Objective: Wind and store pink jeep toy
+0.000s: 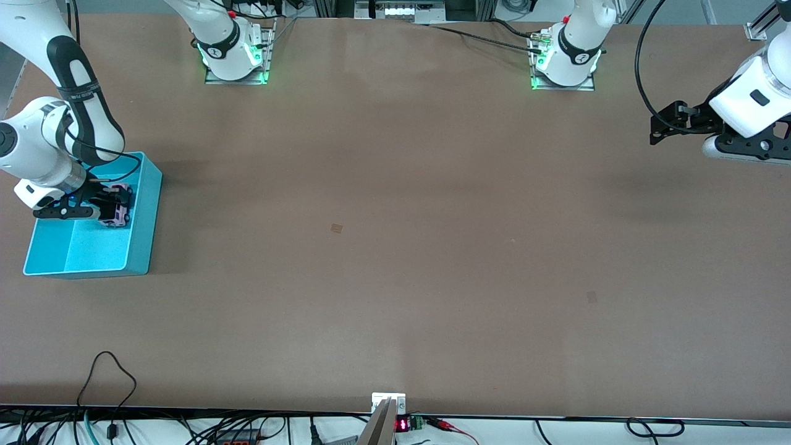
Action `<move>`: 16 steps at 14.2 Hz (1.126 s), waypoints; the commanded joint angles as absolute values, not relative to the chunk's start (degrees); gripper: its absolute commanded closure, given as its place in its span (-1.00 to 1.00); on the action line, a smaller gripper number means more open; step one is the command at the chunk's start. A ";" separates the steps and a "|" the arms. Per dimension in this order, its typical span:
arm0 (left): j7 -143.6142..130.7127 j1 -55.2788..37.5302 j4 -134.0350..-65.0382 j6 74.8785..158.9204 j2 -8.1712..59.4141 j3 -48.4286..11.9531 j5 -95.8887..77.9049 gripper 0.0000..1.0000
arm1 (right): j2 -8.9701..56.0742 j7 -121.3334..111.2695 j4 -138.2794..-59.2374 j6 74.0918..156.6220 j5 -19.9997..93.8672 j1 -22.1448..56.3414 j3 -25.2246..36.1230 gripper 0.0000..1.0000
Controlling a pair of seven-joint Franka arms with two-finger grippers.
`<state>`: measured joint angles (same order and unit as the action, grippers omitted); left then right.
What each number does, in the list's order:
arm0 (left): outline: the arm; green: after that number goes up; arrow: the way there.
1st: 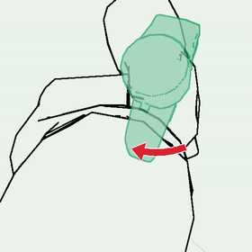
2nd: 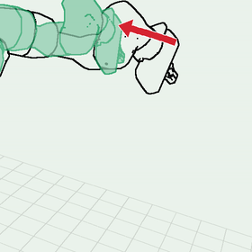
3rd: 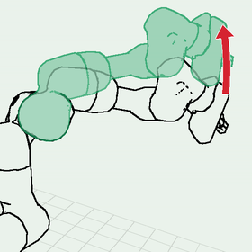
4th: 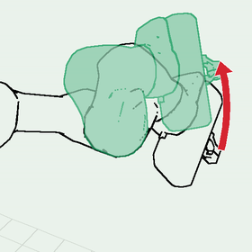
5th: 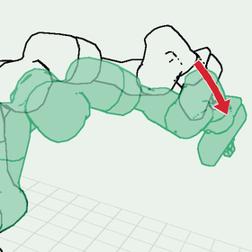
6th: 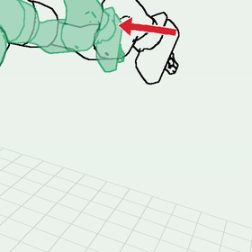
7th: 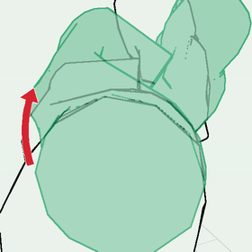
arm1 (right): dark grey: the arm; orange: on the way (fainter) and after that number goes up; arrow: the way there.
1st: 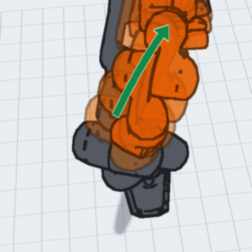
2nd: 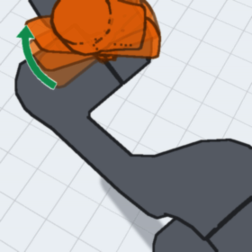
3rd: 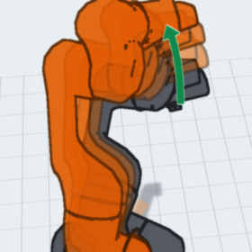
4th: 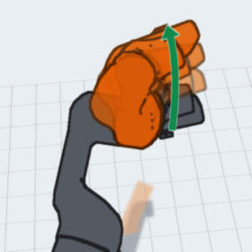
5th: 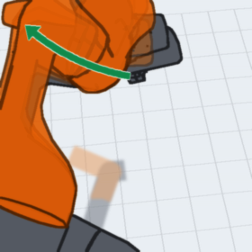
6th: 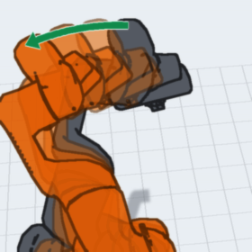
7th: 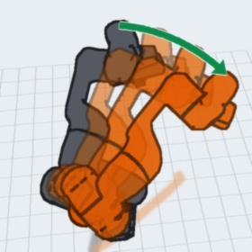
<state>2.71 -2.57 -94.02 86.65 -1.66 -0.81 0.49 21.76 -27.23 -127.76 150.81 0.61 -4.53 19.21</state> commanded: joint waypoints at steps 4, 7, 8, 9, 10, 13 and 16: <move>3.08 -2.81 -92.02 85.25 -0.70 -0.70 0.09 -1.00 | 15.04 -28.39 -127.62 148.72 0.70 -3.35 18.46 -1.00; 3.08 -2.81 -92.02 85.25 -0.70 -0.70 0.09 -1.00 | 10.47 -29.35 -127.27 145.74 0.70 -0.98 18.37 -1.00; 3.08 -2.81 -92.02 85.25 -0.70 -0.70 0.09 -1.00 | 9.41 -29.36 -126.40 143.90 0.70 0.34 18.37 -1.00; 3.08 -2.81 -92.02 85.25 -0.70 -0.70 0.09 -1.00 | 8.71 -29.09 -125.17 141.61 0.70 1.22 18.37 -1.00; 3.08 -2.81 -92.02 85.25 -0.70 -0.70 0.09 -1.00 | 8.01 -28.66 -123.59 138.89 0.70 2.27 18.37 -1.00; 3.08 -2.81 -92.02 85.25 -0.70 -0.70 0.09 -1.00 | 6.42 -28.92 -119.02 133.09 0.70 4.82 18.28 -1.00; 3.08 -2.81 -92.02 85.25 -0.70 -0.70 0.09 -1.00 | 5.36 -23.68 -114.18 125.09 0.79 4.22 13.73 -1.00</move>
